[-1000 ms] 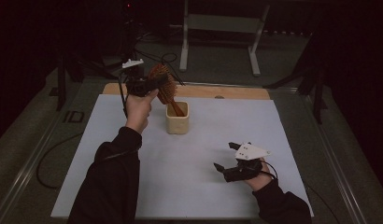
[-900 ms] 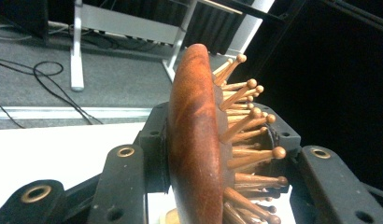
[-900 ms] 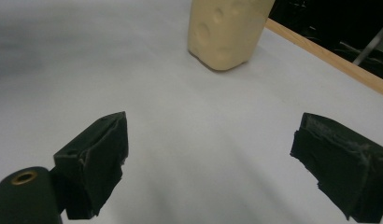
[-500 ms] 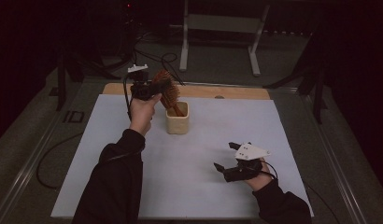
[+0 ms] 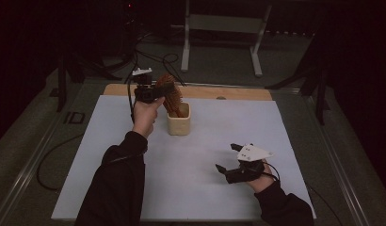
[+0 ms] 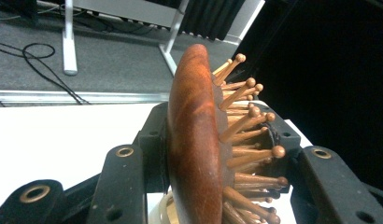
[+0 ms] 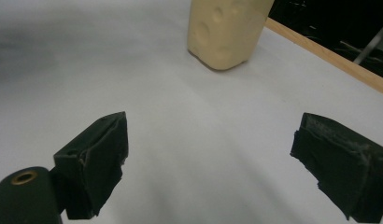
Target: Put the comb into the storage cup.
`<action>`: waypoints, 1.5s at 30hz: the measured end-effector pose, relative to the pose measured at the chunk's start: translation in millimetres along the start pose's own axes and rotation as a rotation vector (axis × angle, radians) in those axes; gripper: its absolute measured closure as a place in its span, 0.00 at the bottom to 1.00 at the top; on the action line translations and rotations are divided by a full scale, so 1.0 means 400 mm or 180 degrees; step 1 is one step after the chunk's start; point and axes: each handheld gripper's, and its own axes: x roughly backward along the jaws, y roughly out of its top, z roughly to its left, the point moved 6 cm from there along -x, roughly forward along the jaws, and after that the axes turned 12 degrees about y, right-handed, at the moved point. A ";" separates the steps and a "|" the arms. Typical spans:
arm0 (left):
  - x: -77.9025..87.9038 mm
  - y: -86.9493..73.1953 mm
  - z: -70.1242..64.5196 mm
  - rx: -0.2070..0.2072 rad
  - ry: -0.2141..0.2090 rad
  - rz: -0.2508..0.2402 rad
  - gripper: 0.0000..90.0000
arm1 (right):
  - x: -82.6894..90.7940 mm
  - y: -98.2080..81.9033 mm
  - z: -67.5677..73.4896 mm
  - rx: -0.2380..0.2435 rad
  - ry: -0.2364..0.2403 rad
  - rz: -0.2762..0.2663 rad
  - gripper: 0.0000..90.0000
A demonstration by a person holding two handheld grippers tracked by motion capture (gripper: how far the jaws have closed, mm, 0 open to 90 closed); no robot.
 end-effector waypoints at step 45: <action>0.069 -0.015 0.017 -0.0757 -0.0111 0.0135 0.00 | 0.004 -0.002 0.002 -0.0044 -0.0010 0.0022 0.11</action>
